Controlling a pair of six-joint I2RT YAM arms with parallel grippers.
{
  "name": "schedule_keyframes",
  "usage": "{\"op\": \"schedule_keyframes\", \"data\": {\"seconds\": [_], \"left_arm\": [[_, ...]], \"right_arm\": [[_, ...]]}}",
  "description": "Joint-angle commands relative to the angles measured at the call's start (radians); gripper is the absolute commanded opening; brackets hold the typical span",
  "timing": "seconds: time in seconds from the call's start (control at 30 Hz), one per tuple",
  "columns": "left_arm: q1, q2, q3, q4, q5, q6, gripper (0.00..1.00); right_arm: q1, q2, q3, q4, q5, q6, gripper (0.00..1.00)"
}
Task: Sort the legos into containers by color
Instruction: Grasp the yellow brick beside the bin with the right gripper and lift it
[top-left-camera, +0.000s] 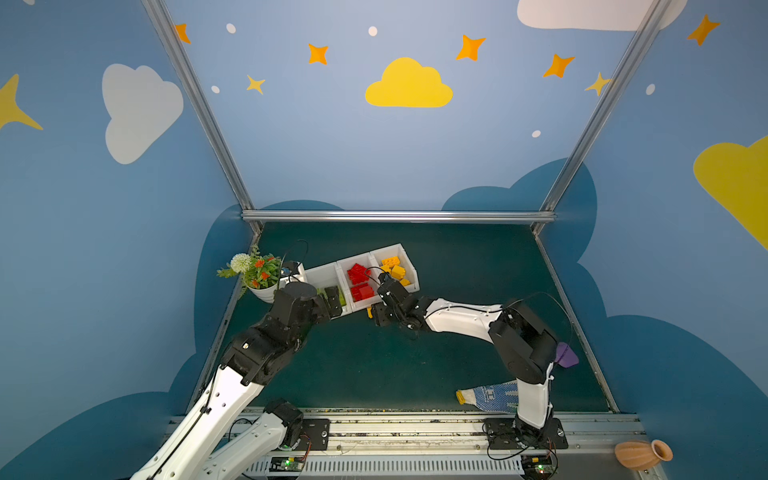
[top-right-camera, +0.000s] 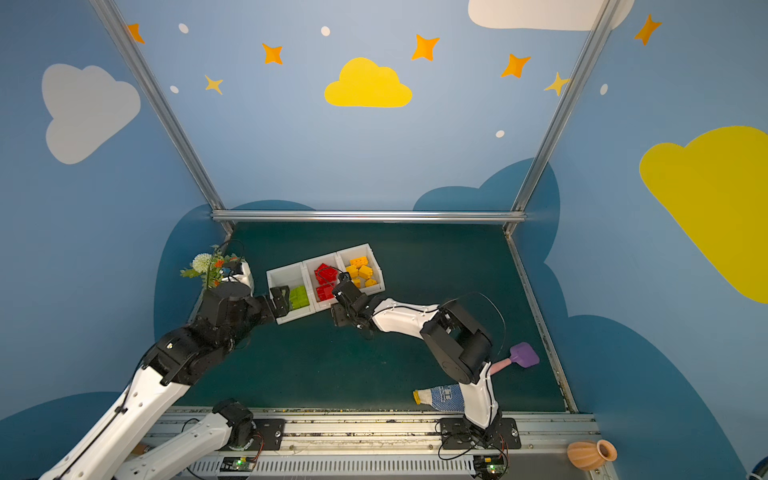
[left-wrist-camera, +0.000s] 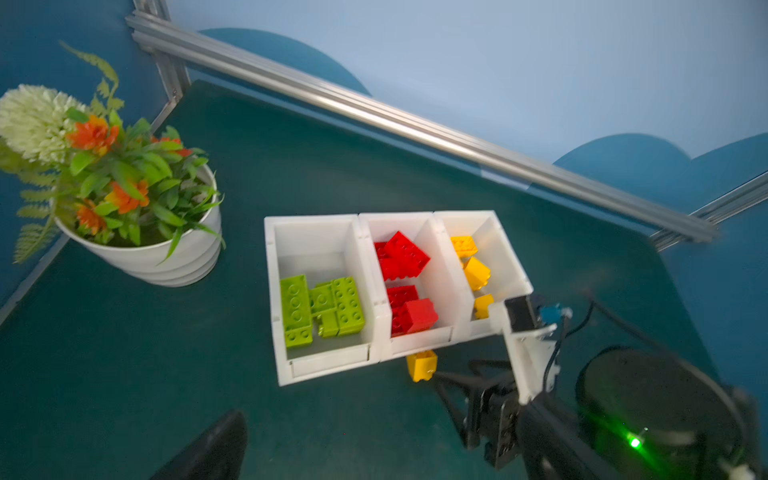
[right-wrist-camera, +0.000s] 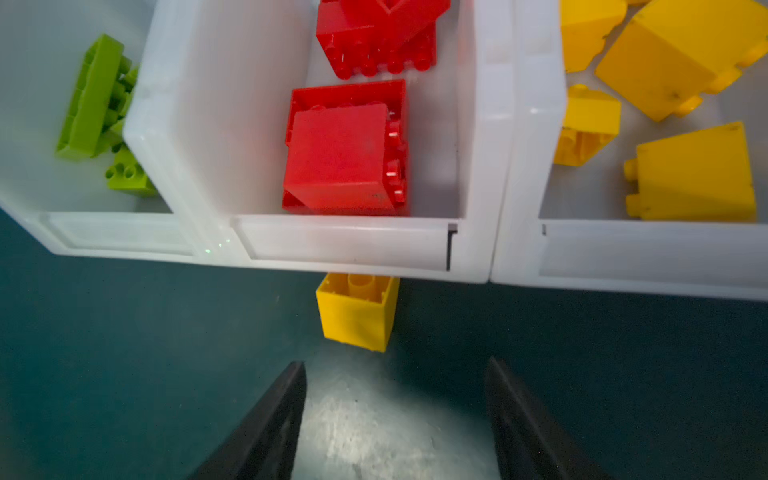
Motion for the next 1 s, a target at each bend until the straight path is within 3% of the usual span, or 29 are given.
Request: {"op": "schedule_keyframes", "data": {"seconds": [0.0, 0.33, 0.7, 0.97], "left_arm": [[0.005, -0.040, -0.033, -0.055, -0.055, 0.041, 1.00], [0.032, -0.051, -0.042, -0.039, -0.014, 0.057, 1.00], [0.053, -0.055, -0.052, -0.034, 0.019, 0.048, 1.00], [0.055, -0.047, -0.056, -0.035, 0.021, 0.040, 1.00]], "right_arm": [[0.016, 0.046, 0.065, -0.057, 0.009, 0.002, 0.65], [0.026, 0.155, 0.191, -0.133, 0.018, 0.008, 0.59], [0.029, 0.175, 0.216, -0.149, 0.023, -0.009, 0.33], [0.029, 0.075, 0.152, -0.145, 0.017, -0.032, 0.18]]}}
